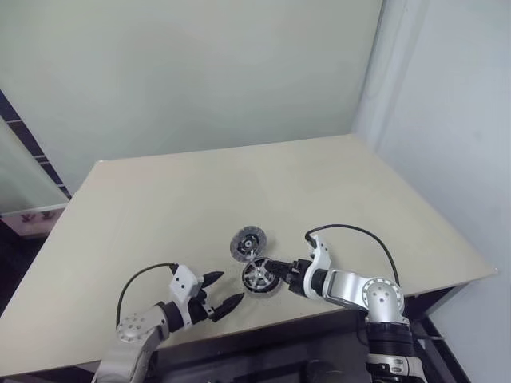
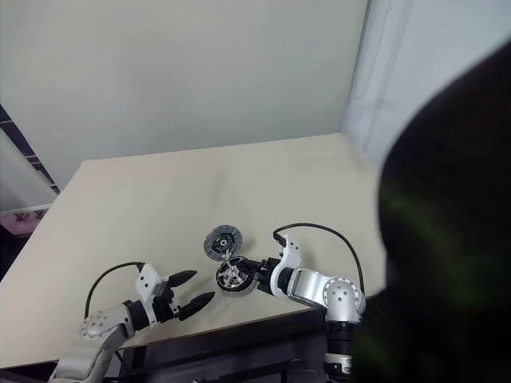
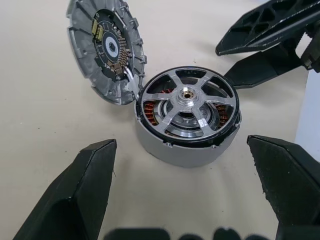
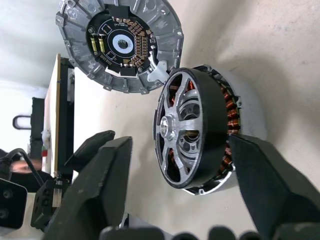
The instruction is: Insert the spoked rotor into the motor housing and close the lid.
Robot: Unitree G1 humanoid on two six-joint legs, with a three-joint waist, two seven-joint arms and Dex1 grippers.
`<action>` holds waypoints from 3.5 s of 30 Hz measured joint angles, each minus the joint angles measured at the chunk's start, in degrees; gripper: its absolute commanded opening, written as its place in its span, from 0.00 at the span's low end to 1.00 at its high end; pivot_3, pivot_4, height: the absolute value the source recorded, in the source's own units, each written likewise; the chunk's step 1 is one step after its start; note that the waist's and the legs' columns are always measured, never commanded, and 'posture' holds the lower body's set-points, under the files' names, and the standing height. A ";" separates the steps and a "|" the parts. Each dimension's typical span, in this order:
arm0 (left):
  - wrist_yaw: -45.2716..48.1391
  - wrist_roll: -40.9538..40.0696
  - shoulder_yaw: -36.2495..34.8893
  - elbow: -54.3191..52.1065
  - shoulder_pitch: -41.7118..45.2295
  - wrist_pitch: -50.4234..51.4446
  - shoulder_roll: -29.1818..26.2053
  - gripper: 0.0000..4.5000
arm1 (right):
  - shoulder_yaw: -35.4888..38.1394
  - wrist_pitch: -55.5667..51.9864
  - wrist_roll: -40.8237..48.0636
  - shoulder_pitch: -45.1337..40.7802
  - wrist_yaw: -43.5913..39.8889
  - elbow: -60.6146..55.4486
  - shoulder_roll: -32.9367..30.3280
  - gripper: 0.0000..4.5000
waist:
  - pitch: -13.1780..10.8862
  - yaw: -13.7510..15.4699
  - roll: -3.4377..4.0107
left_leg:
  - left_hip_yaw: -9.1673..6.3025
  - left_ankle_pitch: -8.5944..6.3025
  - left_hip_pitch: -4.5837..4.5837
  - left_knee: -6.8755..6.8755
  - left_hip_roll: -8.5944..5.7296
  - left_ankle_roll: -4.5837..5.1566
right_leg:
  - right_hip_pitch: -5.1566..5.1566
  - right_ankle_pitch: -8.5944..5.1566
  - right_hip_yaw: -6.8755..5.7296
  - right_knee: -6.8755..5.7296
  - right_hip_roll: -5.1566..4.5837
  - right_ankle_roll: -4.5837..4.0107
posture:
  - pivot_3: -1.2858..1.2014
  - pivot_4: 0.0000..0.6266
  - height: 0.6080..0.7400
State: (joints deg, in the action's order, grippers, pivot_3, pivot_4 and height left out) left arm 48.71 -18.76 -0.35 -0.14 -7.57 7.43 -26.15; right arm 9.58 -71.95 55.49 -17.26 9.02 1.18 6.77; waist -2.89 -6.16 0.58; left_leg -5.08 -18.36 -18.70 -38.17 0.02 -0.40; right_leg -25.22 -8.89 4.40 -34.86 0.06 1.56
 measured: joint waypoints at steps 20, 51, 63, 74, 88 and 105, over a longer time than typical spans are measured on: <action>0.62 0.05 1.17 1.91 1.71 -0.55 -0.05 1.00 | -32.70 27.27 -29.23 -1.72 -23.83 -6.79 -16.22 0.01 | 0.03 0.00 -0.14 | 0.20 0.01 0.11 -0.05 0.08 -0.01 | 0.01 -0.01 0.07 -0.04 0.06 -0.02 | 0.52 0.00 1.00; 0.91 0.03 1.23 2.08 1.69 -0.43 -0.65 1.00 | -48.23 33.80 -52.99 -13.11 -51.75 -9.71 -31.73 0.74 | 0.27 0.46 -0.55 | 0.10 0.01 0.19 -0.13 -0.01 -0.01 | 0.12 0.00 0.04 -0.09 0.01 0.00 | 0.52 0.00 1.00; 1.46 0.29 2.19 2.08 2.61 0.42 -0.75 1.00 | -60.00 34.59 -63.65 -22.01 -64.68 -10.40 -35.64 1.00 | 0.28 0.61 -0.56 | 0.07 0.01 0.19 -0.18 -0.01 -0.02 | 0.13 0.01 -0.01 -0.10 -0.01 0.01 | 0.52 0.00 1.00; 1.39 0.83 2.30 2.00 2.17 0.85 -0.65 1.00 | -66.19 33.74 -72.82 -25.16 -68.54 -3.88 -30.78 1.00 | 0.28 0.65 -0.56 | 0.01 0.01 0.20 -0.18 -0.02 -0.03 | 0.13 0.02 -0.08 -0.16 -0.04 0.00 | 0.52 0.00 1.00; 1.27 0.96 2.38 1.96 1.50 0.81 -0.09 1.00 | -67.22 36.18 -79.27 -25.96 -69.15 4.12 -26.08 0.79 | 0.29 0.59 -0.56 | -0.08 0.03 0.37 -0.27 0.01 -0.06 | 0.19 0.02 -0.22 -0.41 -0.04 -0.01 | 0.52 0.00 1.00; 1.20 1.08 2.40 1.96 1.44 0.30 0.13 1.00 | -61.72 36.82 -81.35 -21.98 -66.29 7.17 -21.61 0.02 | 0.28 0.56 -0.58 | -0.07 0.02 1.11 -0.38 0.03 -0.07 | 0.75 -0.07 -0.30 -0.77 -0.06 -0.09 | 0.52 0.00 1.00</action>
State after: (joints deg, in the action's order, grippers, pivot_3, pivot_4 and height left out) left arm 49.90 -17.68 2.05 1.83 -6.13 7.73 -26.03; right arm -52.14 -35.14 -25.85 -39.24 -57.28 8.35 -14.84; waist -2.61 -5.59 0.00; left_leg -5.15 -18.34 -17.59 -38.54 0.05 -0.47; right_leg -24.47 -8.96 4.10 -35.63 0.00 1.46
